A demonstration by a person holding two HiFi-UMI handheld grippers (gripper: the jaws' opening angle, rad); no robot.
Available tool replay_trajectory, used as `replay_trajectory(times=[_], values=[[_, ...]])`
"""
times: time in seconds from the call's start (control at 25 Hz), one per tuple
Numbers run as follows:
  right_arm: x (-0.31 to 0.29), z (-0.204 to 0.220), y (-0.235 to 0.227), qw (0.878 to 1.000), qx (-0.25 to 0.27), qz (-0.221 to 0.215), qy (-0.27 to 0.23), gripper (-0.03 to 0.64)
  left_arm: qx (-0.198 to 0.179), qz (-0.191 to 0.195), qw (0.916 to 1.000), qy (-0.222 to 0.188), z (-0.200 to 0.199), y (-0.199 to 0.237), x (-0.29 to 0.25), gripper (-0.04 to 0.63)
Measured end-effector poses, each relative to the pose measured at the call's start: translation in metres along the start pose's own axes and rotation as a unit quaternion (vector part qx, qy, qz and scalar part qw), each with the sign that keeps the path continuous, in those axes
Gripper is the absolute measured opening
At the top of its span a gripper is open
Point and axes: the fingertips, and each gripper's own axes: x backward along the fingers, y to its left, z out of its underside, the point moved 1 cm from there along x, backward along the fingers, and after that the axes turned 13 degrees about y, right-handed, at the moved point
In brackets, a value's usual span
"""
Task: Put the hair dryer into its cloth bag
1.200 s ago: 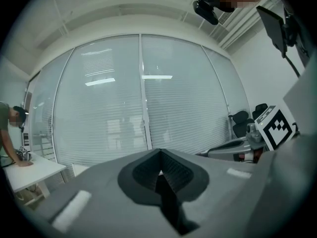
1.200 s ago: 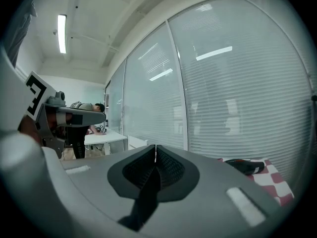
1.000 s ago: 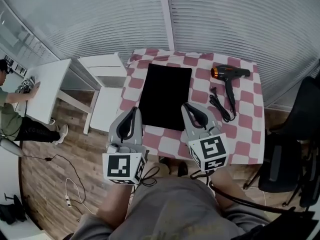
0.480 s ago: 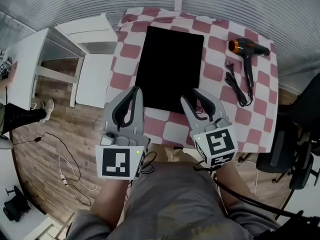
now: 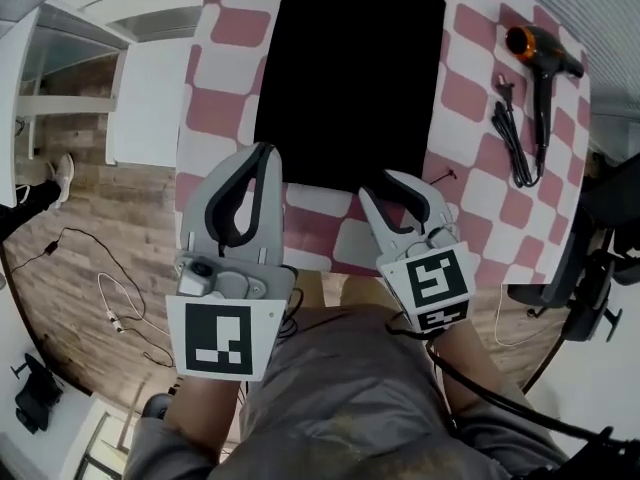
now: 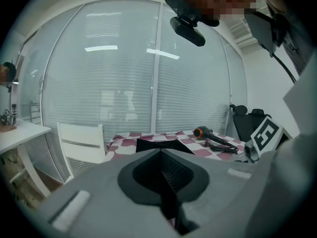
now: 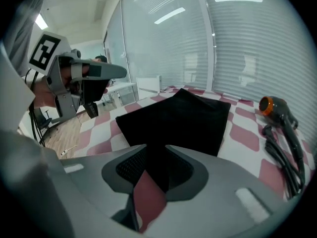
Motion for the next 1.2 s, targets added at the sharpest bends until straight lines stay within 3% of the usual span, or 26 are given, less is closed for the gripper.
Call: replay_trajectory(times=[0.12, 0.36, 0.72, 0.96, 1.08, 1.2], values=[[-0.011, 0.010, 0.002, 1.000, 0.012, 0.010, 0.024, 0.126, 0.009, 0.007, 0.9999, 0.010, 0.012, 0.004, -0.005, 0.000], [-0.015, 0.011, 0.009, 0.999, 0.046, 0.010, 0.026, 0.066, 0.019, 0.012, 0.9996, 0.017, 0.028, 0.006, -0.012, 0.000], [0.017, -0.017, 0.008, 0.998, 0.043, 0.018, -0.031, 0.040, 0.004, 0.008, 1.0000, 0.004, 0.016, 0.005, 0.004, 0.000], [0.047, -0.055, -0.002, 0.997, 0.038, 0.026, -0.065, 0.038, -0.040, 0.050, 0.9978, -0.018, -0.009, -0.008, 0.012, 0.010], [0.065, -0.080, -0.008, 0.995, 0.033, 0.027, -0.091, 0.038, -0.079, 0.090, 0.9928, -0.010, -0.017, -0.023, 0.014, 0.087], [0.083, -0.104, -0.012, 0.992, 0.041, 0.033, -0.116, 0.037, -0.117, 0.103, 0.9878, 0.008, -0.024, -0.034, 0.015, 0.150]])
